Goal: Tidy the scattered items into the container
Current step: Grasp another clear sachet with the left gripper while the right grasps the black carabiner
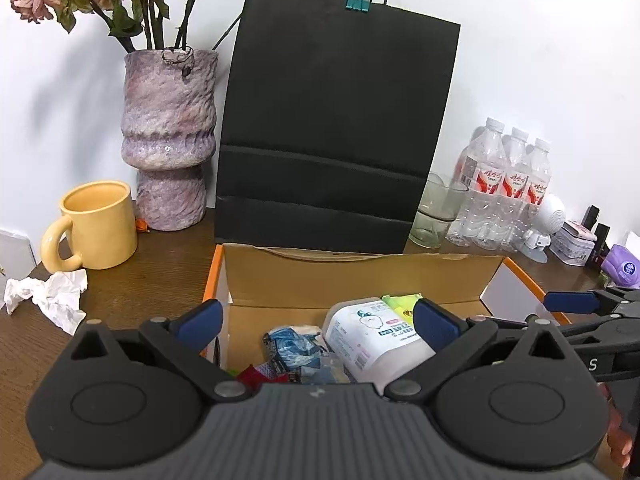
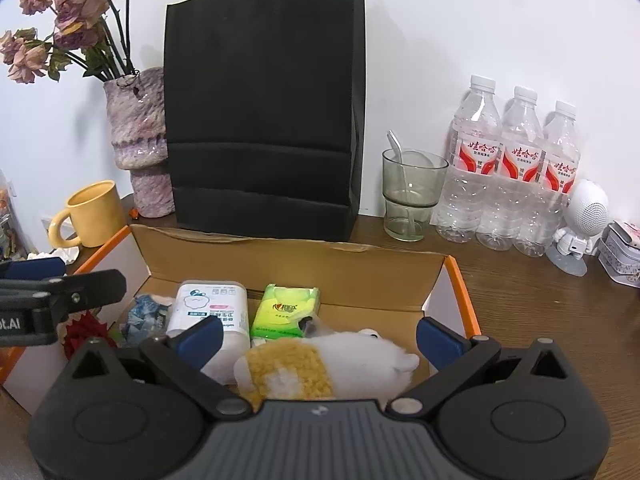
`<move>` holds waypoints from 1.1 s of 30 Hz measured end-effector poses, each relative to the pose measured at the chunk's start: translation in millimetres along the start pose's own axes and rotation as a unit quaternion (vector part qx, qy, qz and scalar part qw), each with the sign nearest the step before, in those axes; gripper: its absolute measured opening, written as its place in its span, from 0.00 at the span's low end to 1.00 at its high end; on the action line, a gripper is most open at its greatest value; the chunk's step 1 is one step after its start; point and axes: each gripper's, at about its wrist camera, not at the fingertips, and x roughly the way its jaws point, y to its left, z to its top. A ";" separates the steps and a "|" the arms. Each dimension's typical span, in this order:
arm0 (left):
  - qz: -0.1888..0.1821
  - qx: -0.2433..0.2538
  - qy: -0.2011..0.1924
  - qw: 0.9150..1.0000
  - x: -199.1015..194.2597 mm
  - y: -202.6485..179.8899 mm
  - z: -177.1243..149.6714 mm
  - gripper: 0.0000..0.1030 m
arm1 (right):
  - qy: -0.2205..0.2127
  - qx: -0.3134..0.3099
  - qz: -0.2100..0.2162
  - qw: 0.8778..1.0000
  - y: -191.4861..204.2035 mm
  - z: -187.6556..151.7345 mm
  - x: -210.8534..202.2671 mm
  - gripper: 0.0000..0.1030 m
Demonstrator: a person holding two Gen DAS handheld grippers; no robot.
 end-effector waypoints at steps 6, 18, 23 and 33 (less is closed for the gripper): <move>-0.018 0.003 -0.019 1.000 -29.3 8.4 2.2 1.00 | -0.011 -0.005 0.011 1.000 -4.0 -1.4 -24.3 1.00; -0.037 0.041 -0.030 0.998 -107.5 28.7 -48.0 1.00 | -0.028 -0.031 -0.009 0.999 -23.4 -74.9 -121.3 1.00; -0.041 0.042 0.000 0.998 -114.9 28.2 -73.9 1.00 | 0.005 -0.018 -0.008 1.000 -20.6 -107.3 -126.4 1.00; -0.047 0.054 0.074 0.995 -91.7 13.8 -115.2 0.94 | 0.054 0.017 -0.020 0.998 -8.8 -133.8 -88.3 1.00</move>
